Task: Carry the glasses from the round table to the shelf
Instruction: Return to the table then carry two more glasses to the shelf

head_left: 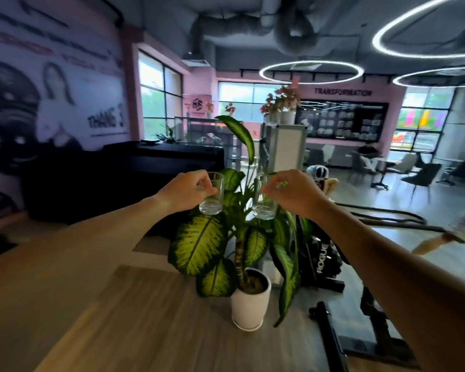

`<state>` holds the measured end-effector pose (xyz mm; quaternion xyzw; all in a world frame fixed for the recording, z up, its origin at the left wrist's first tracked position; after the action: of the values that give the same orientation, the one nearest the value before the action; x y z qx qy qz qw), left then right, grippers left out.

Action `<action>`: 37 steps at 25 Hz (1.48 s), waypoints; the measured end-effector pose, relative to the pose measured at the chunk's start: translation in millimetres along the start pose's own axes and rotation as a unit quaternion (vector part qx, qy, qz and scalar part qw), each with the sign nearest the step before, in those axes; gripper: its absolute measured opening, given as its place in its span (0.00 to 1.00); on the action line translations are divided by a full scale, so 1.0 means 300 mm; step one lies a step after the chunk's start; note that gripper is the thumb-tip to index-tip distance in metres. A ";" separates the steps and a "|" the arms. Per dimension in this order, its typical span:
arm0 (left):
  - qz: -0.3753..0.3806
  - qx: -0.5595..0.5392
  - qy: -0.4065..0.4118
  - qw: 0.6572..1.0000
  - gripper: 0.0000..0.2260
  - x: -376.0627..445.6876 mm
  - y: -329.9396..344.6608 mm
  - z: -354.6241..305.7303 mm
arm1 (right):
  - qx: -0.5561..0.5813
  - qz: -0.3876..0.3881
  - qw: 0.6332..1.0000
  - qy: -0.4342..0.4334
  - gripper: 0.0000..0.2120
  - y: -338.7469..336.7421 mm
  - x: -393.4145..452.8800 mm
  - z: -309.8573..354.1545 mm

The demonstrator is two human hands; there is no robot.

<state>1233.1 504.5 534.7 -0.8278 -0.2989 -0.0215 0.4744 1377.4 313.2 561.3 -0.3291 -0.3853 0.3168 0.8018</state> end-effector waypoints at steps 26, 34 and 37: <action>-0.070 0.073 -0.140 0.985 0.06 1.206 -0.397 1.376 | 0.087 0.095 0.985 -0.115 0.06 1.139 1.843 0.072; -0.070 0.050 -0.154 0.984 0.06 1.713 -0.413 1.673 | 0.100 0.114 0.982 -0.113 0.07 1.348 2.436 -0.064; -0.069 0.043 -0.159 0.984 0.05 1.875 -0.415 1.788 | 0.092 0.120 0.982 -0.114 0.06 1.440 2.609 -0.099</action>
<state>1497.4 1245.7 515.9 -0.7766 -0.4278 0.0903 0.4536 1685.3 1152.7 533.7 -0.2595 -0.4015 0.4803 0.7354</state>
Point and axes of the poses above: each hand's wrist, its own x-axis towards the middle knuckle, its own y-axis out of the palm, z = x × y, the point moved 10 cm from there along x, towards the middle knuckle, and after that the axes turned 5 degrees about z, right-handed, at the moved point
